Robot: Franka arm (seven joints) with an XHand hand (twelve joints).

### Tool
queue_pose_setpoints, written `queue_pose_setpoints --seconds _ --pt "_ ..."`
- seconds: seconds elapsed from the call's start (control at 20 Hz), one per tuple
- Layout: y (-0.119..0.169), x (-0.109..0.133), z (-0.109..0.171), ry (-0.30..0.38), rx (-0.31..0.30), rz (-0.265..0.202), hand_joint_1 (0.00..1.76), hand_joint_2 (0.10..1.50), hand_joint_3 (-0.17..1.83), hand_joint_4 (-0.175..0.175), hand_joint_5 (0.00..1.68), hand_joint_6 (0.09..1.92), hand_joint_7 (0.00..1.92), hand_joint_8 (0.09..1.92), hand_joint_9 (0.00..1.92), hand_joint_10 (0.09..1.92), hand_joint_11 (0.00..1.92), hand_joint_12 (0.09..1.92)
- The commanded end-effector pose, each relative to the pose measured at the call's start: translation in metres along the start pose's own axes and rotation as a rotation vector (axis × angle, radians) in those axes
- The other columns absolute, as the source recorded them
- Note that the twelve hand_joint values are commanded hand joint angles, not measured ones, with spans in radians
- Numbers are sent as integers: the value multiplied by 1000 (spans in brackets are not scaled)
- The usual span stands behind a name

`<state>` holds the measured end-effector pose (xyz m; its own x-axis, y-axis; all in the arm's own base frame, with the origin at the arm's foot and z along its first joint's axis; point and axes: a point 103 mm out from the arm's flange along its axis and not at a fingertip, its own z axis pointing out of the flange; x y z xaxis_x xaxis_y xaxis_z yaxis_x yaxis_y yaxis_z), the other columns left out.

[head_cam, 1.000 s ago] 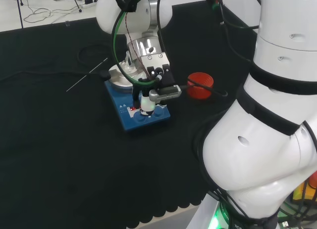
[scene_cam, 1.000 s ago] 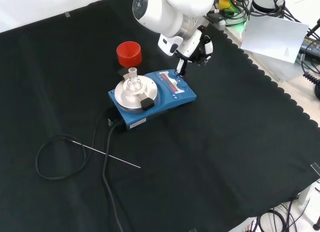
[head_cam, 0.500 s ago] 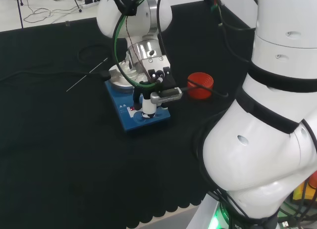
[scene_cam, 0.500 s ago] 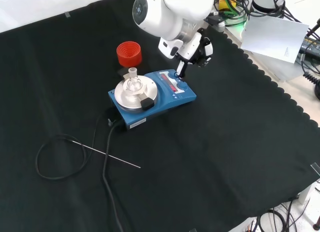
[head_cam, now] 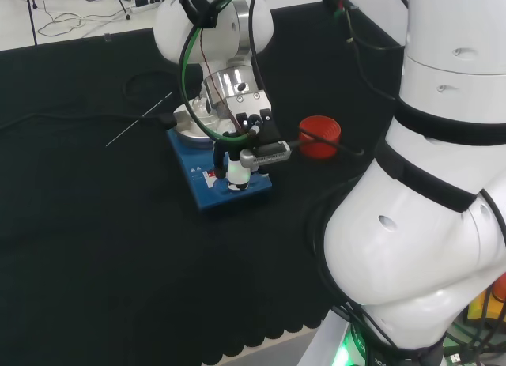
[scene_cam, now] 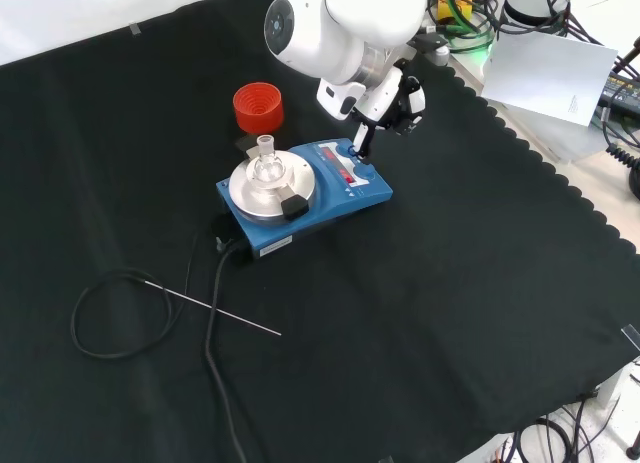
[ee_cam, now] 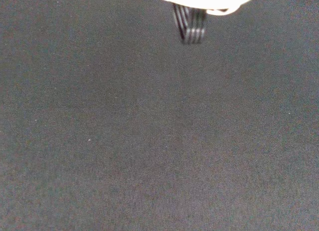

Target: Turn on the heater.

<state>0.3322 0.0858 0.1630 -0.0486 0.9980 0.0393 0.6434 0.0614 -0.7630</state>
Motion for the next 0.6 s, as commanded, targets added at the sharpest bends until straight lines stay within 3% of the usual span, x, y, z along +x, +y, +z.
queue_pose_setpoints --seconds 0.05,0.6 --pt "3 -3 3 3 6 1 1461 691 1075 -48 278 865 1638 1758 1686 1771 1284 1401" --pt "8 -2 6 2 9 -1 1462 690 1077 -48 288 861 1638 1758 1686 1768 1279 1403"
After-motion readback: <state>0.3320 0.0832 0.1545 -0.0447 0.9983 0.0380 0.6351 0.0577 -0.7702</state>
